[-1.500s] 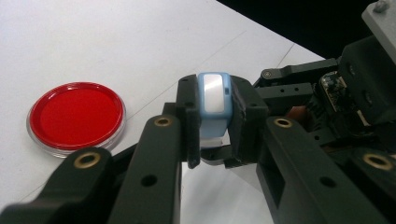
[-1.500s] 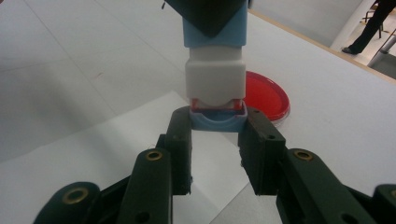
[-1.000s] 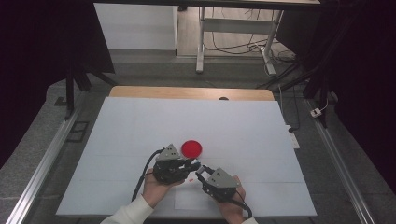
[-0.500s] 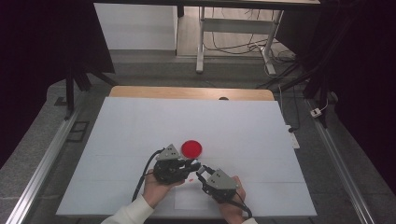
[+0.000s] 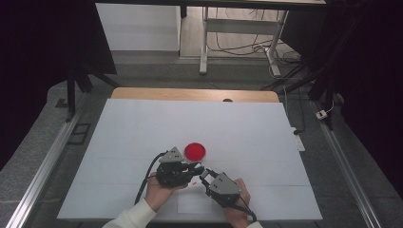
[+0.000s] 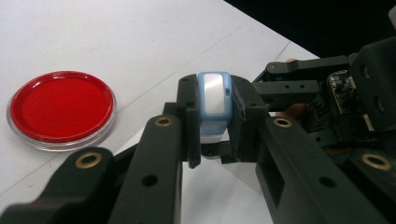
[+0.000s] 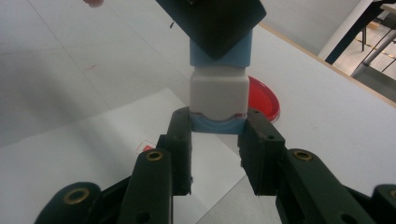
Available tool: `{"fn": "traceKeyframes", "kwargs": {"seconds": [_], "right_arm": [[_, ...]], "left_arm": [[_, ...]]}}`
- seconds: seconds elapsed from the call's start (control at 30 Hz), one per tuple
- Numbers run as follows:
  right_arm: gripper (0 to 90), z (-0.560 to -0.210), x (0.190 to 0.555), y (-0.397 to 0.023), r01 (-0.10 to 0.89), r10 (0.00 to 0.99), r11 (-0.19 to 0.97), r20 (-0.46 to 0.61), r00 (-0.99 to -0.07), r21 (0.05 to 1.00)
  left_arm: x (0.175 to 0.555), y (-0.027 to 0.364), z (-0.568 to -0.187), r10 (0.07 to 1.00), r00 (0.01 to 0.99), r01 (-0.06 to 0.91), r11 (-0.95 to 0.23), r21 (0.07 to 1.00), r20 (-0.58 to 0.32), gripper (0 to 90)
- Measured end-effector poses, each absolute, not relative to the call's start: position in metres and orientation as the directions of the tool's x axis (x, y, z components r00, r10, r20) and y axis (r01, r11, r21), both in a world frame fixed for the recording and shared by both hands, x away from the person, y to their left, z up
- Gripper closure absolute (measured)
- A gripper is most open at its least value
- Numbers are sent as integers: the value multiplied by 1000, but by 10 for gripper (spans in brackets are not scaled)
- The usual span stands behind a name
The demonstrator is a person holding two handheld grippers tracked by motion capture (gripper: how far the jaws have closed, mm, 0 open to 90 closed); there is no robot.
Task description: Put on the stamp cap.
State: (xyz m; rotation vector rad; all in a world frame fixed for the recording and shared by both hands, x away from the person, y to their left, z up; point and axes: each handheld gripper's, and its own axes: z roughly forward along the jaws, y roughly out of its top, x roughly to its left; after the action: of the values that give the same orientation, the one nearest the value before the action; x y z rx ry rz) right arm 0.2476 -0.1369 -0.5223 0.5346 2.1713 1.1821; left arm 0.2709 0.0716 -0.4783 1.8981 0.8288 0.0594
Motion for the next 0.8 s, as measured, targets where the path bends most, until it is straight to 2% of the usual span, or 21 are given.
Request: {"fn": "traceKeyframes", "kwargs": {"seconds": [0.4,0.8], "right_arm": [[654,-521,246,-137,38,580,548,-347,-737,836],[645,-521,251,-139,62,566,560,-327,-757,826]], "left_arm": [[270,68,-482,567,761,522,-250,815,-314,757],[271,69,-481,572,763,513,-252,821,-302,756]]}}
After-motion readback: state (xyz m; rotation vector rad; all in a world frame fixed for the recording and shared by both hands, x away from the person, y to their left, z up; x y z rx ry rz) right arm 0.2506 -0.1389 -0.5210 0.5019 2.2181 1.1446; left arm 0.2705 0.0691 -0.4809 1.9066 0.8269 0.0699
